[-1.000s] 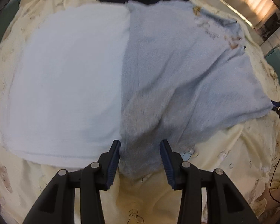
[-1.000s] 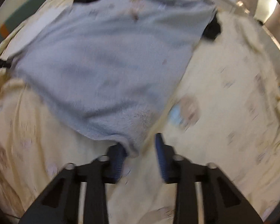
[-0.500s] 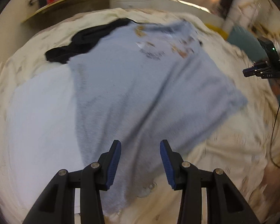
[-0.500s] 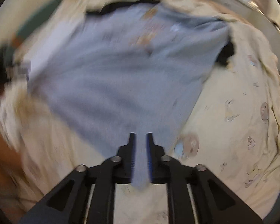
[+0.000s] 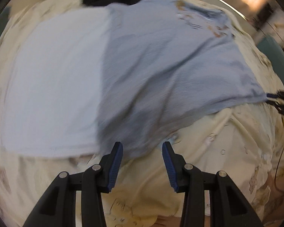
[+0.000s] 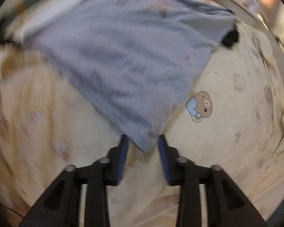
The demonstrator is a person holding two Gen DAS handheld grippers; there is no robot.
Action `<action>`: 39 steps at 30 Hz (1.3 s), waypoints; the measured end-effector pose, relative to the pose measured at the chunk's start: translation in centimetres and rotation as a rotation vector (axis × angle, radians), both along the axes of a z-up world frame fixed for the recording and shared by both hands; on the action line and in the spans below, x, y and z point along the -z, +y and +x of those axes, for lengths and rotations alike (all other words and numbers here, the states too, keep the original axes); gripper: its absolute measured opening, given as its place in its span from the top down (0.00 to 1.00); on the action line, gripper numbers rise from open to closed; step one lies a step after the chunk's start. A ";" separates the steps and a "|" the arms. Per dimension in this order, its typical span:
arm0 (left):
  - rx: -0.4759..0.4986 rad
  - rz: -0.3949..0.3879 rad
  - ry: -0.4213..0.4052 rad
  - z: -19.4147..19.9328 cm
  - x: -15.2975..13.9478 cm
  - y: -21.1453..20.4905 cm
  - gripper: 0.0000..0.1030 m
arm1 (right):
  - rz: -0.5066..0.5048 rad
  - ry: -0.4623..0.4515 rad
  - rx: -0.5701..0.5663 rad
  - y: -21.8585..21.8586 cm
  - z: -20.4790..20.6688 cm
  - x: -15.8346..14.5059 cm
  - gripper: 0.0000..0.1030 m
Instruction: Fold clothes
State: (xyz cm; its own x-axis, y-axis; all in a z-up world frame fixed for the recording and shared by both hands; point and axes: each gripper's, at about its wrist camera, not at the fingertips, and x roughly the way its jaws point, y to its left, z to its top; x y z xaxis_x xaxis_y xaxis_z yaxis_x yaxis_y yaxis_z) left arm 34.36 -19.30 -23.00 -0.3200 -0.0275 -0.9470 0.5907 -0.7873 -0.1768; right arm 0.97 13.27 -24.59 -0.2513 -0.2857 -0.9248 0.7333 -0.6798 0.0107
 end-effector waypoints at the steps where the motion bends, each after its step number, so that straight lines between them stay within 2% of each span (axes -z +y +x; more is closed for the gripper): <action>1: -0.020 0.007 0.002 0.3 0.1 -0.1 0.57 | -0.062 -0.013 0.048 0.7 -0.3 -0.5 0.06; 2: -0.037 0.014 0.005 0.5 0.2 -0.2 0.57 | -0.129 -0.035 0.096 1.4 -0.6 -0.9 0.00; 3: -0.043 0.018 0.006 0.5 0.4 -0.1 0.57 | -0.185 -0.069 0.145 2.0 -1.0 -1.0 0.00; 8: -0.026 0.024 0.006 -0.4 0.6 0.6 0.57 | -0.304 -0.200 0.351 3.7 -1.8 -0.4 0.01; 10: -0.007 0.023 0.008 -0.9 0.6 1.0 0.57 | -0.327 -0.226 0.393 4.1 -1.9 -0.1 0.07; 12: -0.005 0.023 0.007 -1.1 0.5 1.0 0.57 | -0.324 -0.246 0.424 4.2 -2.4 0.4 0.37; 13: -0.006 0.024 0.006 -1.2 0.5 1.0 0.57 | -0.337 -0.280 0.429 4.5 -2.5 0.8 0.41; 15: -0.010 0.022 0.002 -1.2 0.5 1.0 0.57 | -0.372 -0.362 0.432 4.9 -2.7 1.6 0.42; 17: -0.019 0.017 -0.006 -0.8 0.6 0.9 0.57 | -0.333 -0.356 0.436 5.0 -2.9 2.3 0.42; 20: -0.043 0.008 -0.015 0.1 0.4 0.6 0.57 | -0.343 -0.375 0.432 4.7 -3.3 3.3 0.42; 22: -0.067 -0.003 -0.018 1.0 0.4 0.2 0.57 | -0.354 -0.381 0.411 4.3 -3.4 3.9 0.47; 24: -0.091 -0.032 -0.005 1.9 0.3 -0.2 0.57 | -0.366 -0.362 0.380 3.5 -3.5 3.9 0.91; 25: -0.104 -0.076 0.027 2.3 -0.1 -0.4 0.57 | -0.378 -0.346 0.372 3.2 -3.6 3.5 0.96; 27: -0.129 -0.171 0.099 3.2 -1.1 -0.7 0.57 | -0.410 -0.320 0.361 2.9 -3.8 2.4 0.97; 28: -0.141 -0.191 0.115 3.4 -1.3 -0.9 0.57 | -0.429 -0.309 0.357 2.9 -3.9 1.7 0.97; 31: -0.137 -0.153 0.106 3.3 -0.5 -1.5 0.57 | -0.496 -0.282 0.363 3.4 -4.3 -1.1 0.97; 37: 0.002 -0.098 0.065 1.3 1.9 -0.6 0.57 | -0.582 -0.232 0.334 3.5 -4.9 -6.1 0.97; 38: 0.019 -0.097 0.053 0.8 2.1 -0.4 0.72 | -0.589 -0.229 0.323 3.2 -5.0 -6.8 0.98; 39: 0.025 -0.111 0.047 0.4 2.0 -0.3 0.94 | -0.595 -0.229 0.319 3.2 -5.2 -7.3 0.98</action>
